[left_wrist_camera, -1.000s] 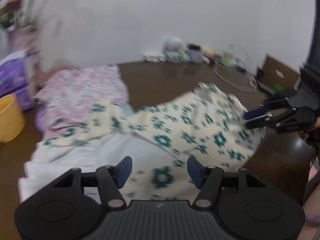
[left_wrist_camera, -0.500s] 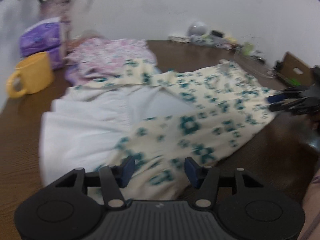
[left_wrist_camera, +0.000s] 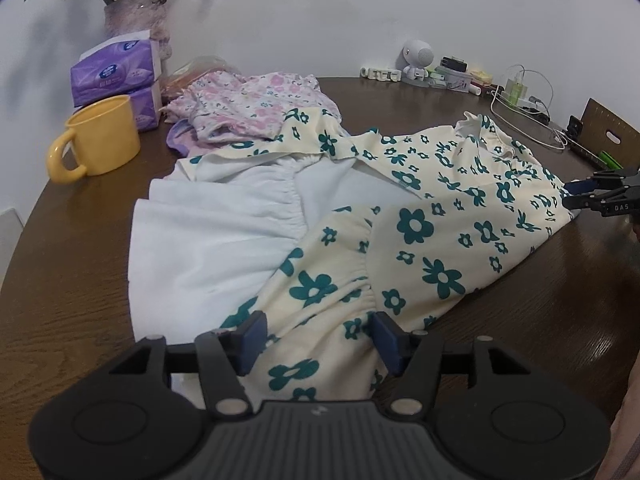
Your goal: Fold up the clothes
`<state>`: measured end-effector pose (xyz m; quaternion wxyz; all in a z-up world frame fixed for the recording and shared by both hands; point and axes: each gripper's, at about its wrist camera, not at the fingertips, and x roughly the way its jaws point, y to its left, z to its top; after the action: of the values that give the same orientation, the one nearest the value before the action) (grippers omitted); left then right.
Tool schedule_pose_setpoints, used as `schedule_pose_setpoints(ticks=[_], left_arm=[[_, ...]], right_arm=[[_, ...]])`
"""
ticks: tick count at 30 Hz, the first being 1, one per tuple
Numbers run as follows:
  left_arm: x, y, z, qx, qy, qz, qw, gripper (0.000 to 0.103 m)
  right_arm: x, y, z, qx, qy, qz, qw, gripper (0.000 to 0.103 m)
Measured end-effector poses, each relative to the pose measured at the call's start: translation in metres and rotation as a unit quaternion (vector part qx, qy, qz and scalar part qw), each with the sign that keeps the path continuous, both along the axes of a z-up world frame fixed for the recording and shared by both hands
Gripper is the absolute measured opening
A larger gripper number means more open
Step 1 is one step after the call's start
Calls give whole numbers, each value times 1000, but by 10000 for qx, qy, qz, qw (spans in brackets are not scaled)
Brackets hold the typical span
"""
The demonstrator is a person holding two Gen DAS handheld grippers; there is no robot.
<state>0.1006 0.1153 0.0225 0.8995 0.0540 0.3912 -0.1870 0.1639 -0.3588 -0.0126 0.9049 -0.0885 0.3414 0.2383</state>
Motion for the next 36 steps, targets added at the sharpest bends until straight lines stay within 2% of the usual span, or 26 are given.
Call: schedule_pose_setpoints(ticks=[6, 10, 13, 15, 17, 19, 23, 24, 25, 26, 29, 30, 31, 33, 34, 35, 36], left_arm=[[-6, 6, 4, -60, 18, -7, 10000, 57], [-17, 7, 9, 160, -6, -227, 9996, 66], [-19, 3, 7, 502, 13, -318, 9982, 65], [-14, -1, 5, 710, 89, -319, 9969, 55], [-10, 1, 6, 795, 157, -346, 9961, 39], [-6, 8, 6, 918, 175, -253, 9953, 31], [2, 23, 7, 1164, 210, -67, 9930, 30], [3, 26, 7, 1226, 219, -20, 9922, 27], [5, 30, 7, 1287, 228, 27, 9914, 17], [7, 34, 7, 1348, 237, 73, 9906, 12], [8, 43, 9, 1192, 265, 126, 9924, 12], [9, 44, 10, 1175, 292, 168, 9925, 13], [11, 44, 11, 1159, 320, 210, 9925, 19], [13, 44, 14, 1266, 329, 287, 9910, 41], [14, 43, 17, 1392, 309, 320, 9893, 62], [15, 42, 19, 1517, 288, 353, 9874, 72], [16, 41, 23, 1626, 243, 360, 9857, 75]], right_arm=[[-2, 0, -1, 47, -15, -72, 10000, 54], [-2, 1, -1, 43, -7, -75, 10000, 55], [-1, 2, 0, 19, 8, -76, 10000, 55], [-1, 3, 0, -4, 14, -84, 10000, 55], [-1, 4, 0, -21, 17, -89, 10000, 55], [-1, 4, 0, -33, 24, -91, 10000, 55], [0, 5, 1, -65, 49, -82, 9999, 55], [1, 5, 1, -76, 69, -89, 9999, 55], [1, 6, 1, -100, 71, -95, 9999, 55], [1, 7, 2, -125, 71, -102, 9998, 55], [1, 7, 2, -130, 72, -125, 9998, 55], [1, 7, 2, -118, 72, -134, 9998, 55], [1, 7, 1, -106, 73, -143, 9998, 56], [0, 8, 2, -136, 70, -159, 9998, 56], [0, 9, 3, -142, 88, -152, 9997, 57], [0, 9, 4, -147, 108, -142, 9997, 57], [1, 10, 5, -167, 137, -133, 9997, 57]])
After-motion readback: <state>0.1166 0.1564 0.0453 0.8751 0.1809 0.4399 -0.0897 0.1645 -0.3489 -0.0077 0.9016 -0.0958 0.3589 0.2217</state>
